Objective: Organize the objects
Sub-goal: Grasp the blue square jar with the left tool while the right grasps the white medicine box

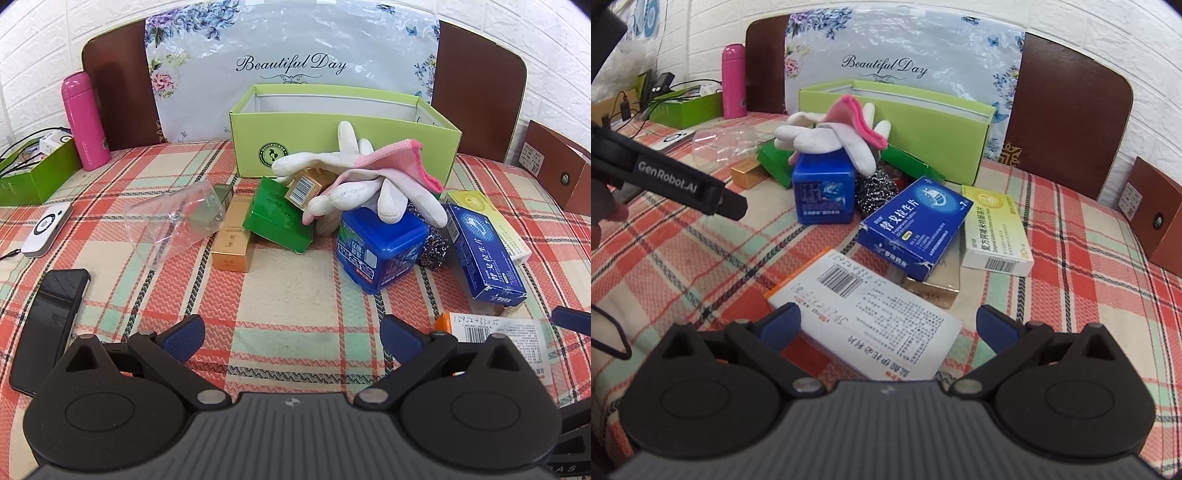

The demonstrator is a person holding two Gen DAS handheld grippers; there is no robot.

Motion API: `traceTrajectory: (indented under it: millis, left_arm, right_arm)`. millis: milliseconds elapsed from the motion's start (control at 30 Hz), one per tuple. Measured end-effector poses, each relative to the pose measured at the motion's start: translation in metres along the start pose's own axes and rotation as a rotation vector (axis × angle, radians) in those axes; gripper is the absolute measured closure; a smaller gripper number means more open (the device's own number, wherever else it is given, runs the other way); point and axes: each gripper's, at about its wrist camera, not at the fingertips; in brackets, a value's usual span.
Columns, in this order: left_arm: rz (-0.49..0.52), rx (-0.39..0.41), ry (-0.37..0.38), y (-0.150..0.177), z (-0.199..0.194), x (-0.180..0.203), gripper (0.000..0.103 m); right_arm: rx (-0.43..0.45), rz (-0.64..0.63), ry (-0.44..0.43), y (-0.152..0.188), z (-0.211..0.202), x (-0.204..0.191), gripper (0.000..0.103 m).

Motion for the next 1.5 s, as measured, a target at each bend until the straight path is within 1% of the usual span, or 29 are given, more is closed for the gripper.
traceTrajectory:
  millis: [200,267,333,433,500,600,633,667,700,733,767,800,833,867,967,1033,1100,1133,1167,1200,1267,1333,1367,1433,1500]
  left_arm:
    - [0.001,-0.001,0.010,-0.002,0.002,0.000,0.000]
    - [-0.002,-0.002,0.008,-0.002,0.003,-0.001,0.000]
    - [-0.003,-0.006,0.011,-0.003,0.005,-0.002,0.000]
    - [-0.002,-0.010,0.020,-0.002,0.007,-0.002,0.000]
    - [0.000,-0.002,0.037,-0.002,0.007,-0.003,0.000]
    - [-0.004,0.030,0.067,-0.003,0.002,-0.008,0.000]
    - [-0.005,0.044,0.074,-0.004,0.001,-0.009,0.000]
    - [-0.006,0.061,0.082,-0.006,0.001,-0.011,0.000]
    - [-0.008,0.077,0.097,-0.009,0.001,-0.013,0.000]
    - [-0.011,0.090,0.117,-0.013,0.003,-0.013,0.001]
    - [-0.012,0.102,0.146,-0.017,0.006,-0.012,0.001]
    - [-0.006,0.109,0.178,-0.022,0.010,-0.010,0.003]
    - [0.002,0.113,0.204,-0.028,0.016,-0.006,0.004]
    - [0.011,0.116,0.218,-0.034,0.022,-0.001,0.004]
    - [0.068,0.146,0.219,-0.049,0.041,0.015,0.005]
    - [0.114,0.139,0.228,-0.056,0.057,0.023,0.009]
    - [0.132,0.121,0.278,-0.059,0.070,0.022,0.024]
    - [0.124,0.113,0.316,-0.058,0.074,0.019,0.026]
    - [0.114,0.123,0.329,-0.056,0.072,0.015,0.027]
    - [0.112,0.127,0.345,-0.053,0.069,0.012,0.027]
    - [0.112,0.115,0.367,-0.045,0.062,0.004,0.027]
    - [0.110,0.106,0.357,-0.033,0.051,-0.007,0.027]
    - [0.108,0.101,0.342,-0.027,0.046,-0.013,0.027]
    - [0.093,0.086,0.307,-0.014,0.035,-0.029,0.027]
    - [0.070,0.067,0.282,-0.001,0.024,-0.044,0.027]
  right_arm:
    - [-0.014,0.052,-0.052,-0.005,0.006,0.014,0.000]
    - [-0.029,0.027,-0.094,-0.005,0.004,0.015,0.000]
    - [-0.058,-0.032,-0.125,-0.002,0.005,0.012,0.000]
    - [-0.070,-0.111,-0.101,0.005,0.008,0.007,0.000]
    - [-0.064,-0.108,-0.098,0.005,0.013,0.007,0.000]
    - [-0.065,-0.074,-0.111,0.000,0.024,0.008,0.000]
    - [-0.070,-0.062,-0.115,-0.001,0.025,0.006,0.003]
    - [-0.069,-0.057,-0.123,-0.002,0.024,0.004,0.011]
    - [-0.069,-0.054,-0.138,-0.002,0.022,0.001,0.016]
    - [-0.077,-0.045,-0.162,-0.002,0.020,-0.002,0.026]
    - [-0.089,-0.027,-0.188,-0.001,0.018,-0.004,0.034]
    - [-0.095,-0.001,-0.208,0.001,0.016,-0.005,0.037]
    - [-0.093,0.018,-0.219,0.003,0.013,-0.007,0.044]
    - [-0.089,0.027,-0.221,0.005,0.010,-0.008,0.049]
    - [-0.086,0.057,-0.218,0.010,0.003,-0.008,0.049]
    - [-0.080,0.079,-0.214,0.012,0.000,-0.006,0.049]
    - [-0.060,0.086,-0.208,0.011,-0.001,-0.006,0.040]
    - [-0.043,0.088,-0.200,0.010,-0.001,-0.006,0.029]
    - [-0.019,0.089,-0.189,0.008,0.000,-0.007,0.021]
    - [0.007,0.086,-0.185,0.007,0.001,-0.008,0.019]
    - [0.041,0.077,-0.195,0.003,0.007,-0.009,0.018]
    - [0.041,0.073,-0.219,0.000,0.014,-0.011,0.018]
    - [0.035,0.069,-0.234,-0.001,0.017,-0.012,0.020]
    - [0.010,0.065,-0.258,-0.002,0.017,-0.013,0.026]
    - [-0.043,0.068,-0.280,-0.004,0.013,-0.011,0.030]
Point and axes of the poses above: each gripper's, at about its wrist camera, not at the fingertips, and z roughly the way its jaws point, x to its right, y to its underside, and after that the axes turned 9 degrees about z, right-handed
